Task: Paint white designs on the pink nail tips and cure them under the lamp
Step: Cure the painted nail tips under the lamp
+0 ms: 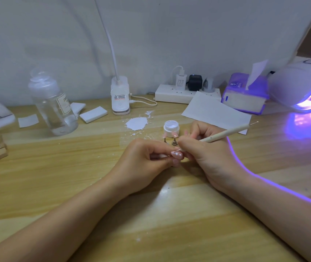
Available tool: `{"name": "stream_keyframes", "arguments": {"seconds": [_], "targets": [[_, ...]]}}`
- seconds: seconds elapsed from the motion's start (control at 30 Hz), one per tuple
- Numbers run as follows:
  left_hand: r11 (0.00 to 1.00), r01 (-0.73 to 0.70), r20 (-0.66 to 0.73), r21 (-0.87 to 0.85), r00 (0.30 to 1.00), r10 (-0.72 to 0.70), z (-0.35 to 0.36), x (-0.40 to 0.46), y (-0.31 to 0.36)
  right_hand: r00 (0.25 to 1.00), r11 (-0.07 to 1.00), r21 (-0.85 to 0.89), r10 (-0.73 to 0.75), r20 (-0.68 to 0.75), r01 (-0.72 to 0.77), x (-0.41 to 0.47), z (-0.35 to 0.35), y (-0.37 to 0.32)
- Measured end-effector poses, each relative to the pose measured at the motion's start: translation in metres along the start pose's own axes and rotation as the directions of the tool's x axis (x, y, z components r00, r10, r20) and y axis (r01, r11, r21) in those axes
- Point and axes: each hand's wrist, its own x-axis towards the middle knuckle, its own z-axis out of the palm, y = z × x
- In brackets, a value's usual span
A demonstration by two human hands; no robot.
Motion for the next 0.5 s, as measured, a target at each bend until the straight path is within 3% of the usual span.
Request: {"name": "stream_keyframes", "arguments": {"seconds": [0.5], "targets": [[1.000, -0.008, -0.003, 0.014, 1.000, 0.008, 0.0003, -0.0003, 0.0009, 1.000, 1.000, -0.015, -0.015, -0.002, 0.015, 0.0005, -0.0005, 0.0015]]}}
